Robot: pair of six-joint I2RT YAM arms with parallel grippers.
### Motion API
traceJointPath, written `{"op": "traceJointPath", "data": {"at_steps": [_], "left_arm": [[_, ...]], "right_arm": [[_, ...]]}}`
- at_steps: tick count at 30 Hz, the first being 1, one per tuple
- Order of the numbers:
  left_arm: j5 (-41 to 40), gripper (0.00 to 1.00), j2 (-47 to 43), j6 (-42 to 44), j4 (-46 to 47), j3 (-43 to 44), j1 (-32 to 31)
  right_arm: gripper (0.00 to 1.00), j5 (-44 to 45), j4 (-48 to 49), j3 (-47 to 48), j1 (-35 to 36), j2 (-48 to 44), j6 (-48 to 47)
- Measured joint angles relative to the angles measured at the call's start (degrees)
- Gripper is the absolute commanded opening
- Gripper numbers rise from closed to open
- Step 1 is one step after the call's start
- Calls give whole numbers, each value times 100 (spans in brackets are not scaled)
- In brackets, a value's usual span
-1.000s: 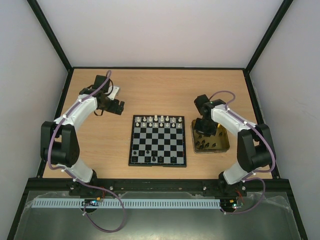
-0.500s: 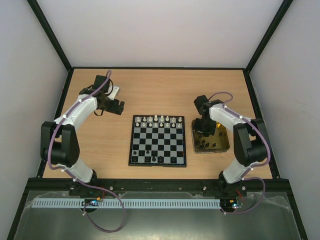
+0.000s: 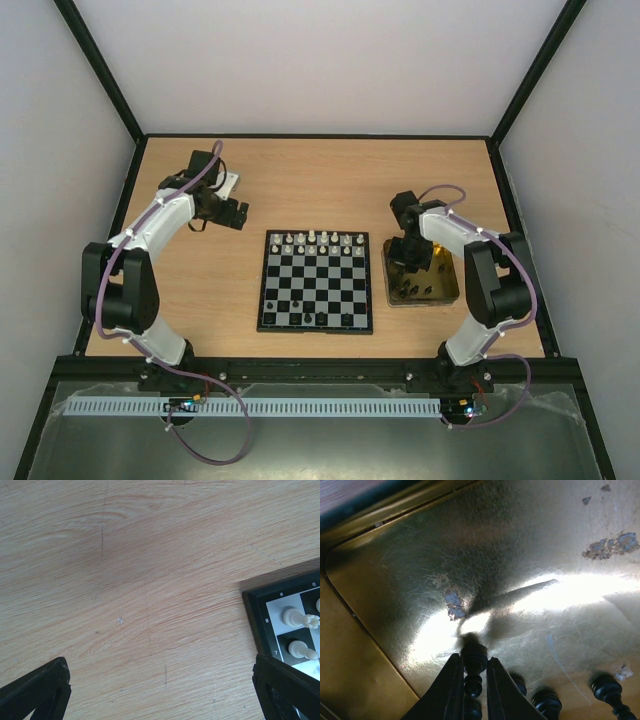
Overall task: Set up the chess pieces on the board
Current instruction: Pick up the chess piece from the storage box.
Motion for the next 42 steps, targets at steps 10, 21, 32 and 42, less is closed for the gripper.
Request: {"op": "traceJointPath", "data": {"at_steps": [10, 21, 32, 42], "left_arm": [[-37, 99, 59, 0, 0, 7, 0], [-42, 99, 61, 0, 0, 7, 0], [-39, 99, 61, 0, -2, 7, 0], [-35, 99, 61, 0, -2, 7, 0]], "right_arm": [[11, -28, 83, 0, -9, 66, -66], [2, -68, 118, -81, -24, 87, -81], [2, 68, -31, -44, -24, 4, -87], [2, 387, -610, 297, 201, -866, -83]]}}
